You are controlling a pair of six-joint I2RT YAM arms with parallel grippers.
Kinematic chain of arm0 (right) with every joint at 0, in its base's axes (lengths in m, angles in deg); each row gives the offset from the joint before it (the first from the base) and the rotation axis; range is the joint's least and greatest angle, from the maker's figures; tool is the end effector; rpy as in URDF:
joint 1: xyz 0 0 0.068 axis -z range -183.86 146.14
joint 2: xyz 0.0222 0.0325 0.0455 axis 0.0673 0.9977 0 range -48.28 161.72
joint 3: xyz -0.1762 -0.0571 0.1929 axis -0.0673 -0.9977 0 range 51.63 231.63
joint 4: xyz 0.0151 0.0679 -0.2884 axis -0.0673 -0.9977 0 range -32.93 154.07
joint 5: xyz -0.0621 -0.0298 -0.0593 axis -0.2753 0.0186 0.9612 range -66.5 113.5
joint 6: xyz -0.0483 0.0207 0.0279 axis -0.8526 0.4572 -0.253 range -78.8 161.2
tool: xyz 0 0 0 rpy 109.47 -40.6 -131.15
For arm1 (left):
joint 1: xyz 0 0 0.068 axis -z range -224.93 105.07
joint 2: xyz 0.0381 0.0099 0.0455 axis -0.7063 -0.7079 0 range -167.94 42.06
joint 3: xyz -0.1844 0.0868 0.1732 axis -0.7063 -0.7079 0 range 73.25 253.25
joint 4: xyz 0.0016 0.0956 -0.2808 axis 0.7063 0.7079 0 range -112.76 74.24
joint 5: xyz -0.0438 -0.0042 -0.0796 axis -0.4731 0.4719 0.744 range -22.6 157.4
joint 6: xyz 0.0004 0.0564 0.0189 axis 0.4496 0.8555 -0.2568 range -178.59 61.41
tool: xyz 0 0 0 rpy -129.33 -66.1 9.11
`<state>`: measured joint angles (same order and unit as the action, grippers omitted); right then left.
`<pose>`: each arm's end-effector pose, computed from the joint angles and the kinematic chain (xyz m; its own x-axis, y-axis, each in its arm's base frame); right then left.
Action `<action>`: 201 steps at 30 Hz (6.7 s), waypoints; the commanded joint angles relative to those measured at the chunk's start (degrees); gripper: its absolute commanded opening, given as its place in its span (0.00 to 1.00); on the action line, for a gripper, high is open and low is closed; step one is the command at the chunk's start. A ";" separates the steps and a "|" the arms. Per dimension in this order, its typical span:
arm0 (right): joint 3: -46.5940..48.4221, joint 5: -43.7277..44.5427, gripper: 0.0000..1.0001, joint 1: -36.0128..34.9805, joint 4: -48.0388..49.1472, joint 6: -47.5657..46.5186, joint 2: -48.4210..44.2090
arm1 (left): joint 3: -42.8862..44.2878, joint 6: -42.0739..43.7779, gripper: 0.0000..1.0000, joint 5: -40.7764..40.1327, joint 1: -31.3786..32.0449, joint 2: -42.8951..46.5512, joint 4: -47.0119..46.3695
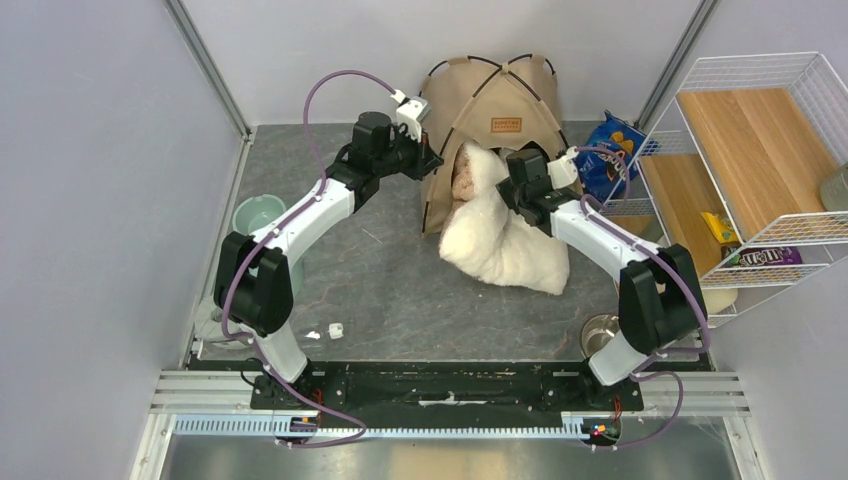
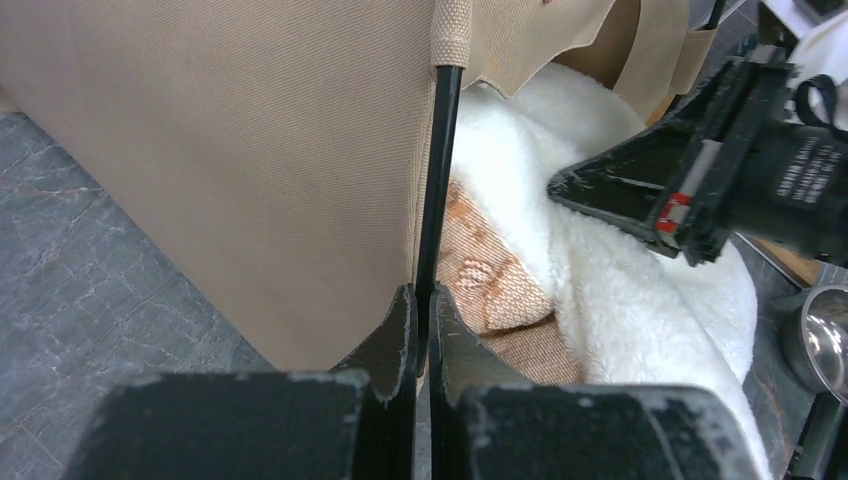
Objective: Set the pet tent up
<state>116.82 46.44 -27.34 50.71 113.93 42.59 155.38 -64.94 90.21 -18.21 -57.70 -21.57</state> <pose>0.3672 0.1409 0.2317 -0.2568 0.8473 -0.4649 0.5254 0.5262 0.6687 0.4025 -0.2216 0.3031 -0.3686 0.0713 -0.9269 0.7058 0.6703 -0.2291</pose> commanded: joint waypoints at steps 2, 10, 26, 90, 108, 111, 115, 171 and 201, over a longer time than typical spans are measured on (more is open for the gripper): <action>2.92 3.53 0.00 0.39 6.42 -10.08 6.22 | 2.32 0.68 0.02 2.07 0.32 1.16 1.42; 3.44 -10.74 0.33 0.11 13.75 -27.54 4.93 | 2.00 -0.07 0.02 0.87 0.35 1.15 2.59; 4.45 -6.25 0.89 1.19 -11.91 -36.40 -13.76 | 2.43 0.72 0.02 -3.54 0.34 0.62 5.57; 12.33 -15.49 0.97 0.69 -10.57 -60.72 -8.24 | 7.17 -0.95 0.02 -1.83 0.35 -2.53 10.72; 5.27 -30.08 0.32 -5.77 10.99 -51.48 6.54 | 7.08 0.63 0.02 -4.30 0.33 -2.00 11.97; 2.17 -23.43 0.00 -5.95 15.65 -48.89 3.48 | 7.21 0.64 0.02 -4.44 0.37 -1.84 12.12; -4.08 -9.80 0.00 -5.89 24.37 -43.32 -1.01 | 7.34 0.46 0.02 -4.33 0.34 -1.75 12.25; 3.70 15.02 0.00 -1.96 3.51 -53.20 7.54 | 9.15 -0.04 0.02 -4.31 0.27 -2.16 14.61; -13.79 6.98 0.31 0.50 66.71 -75.55 11.15 | 10.49 -0.51 0.02 -3.91 0.17 -2.44 15.23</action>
<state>105.43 50.77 -26.84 112.04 35.57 55.09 163.29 -64.85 86.75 -17.84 -59.58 -7.99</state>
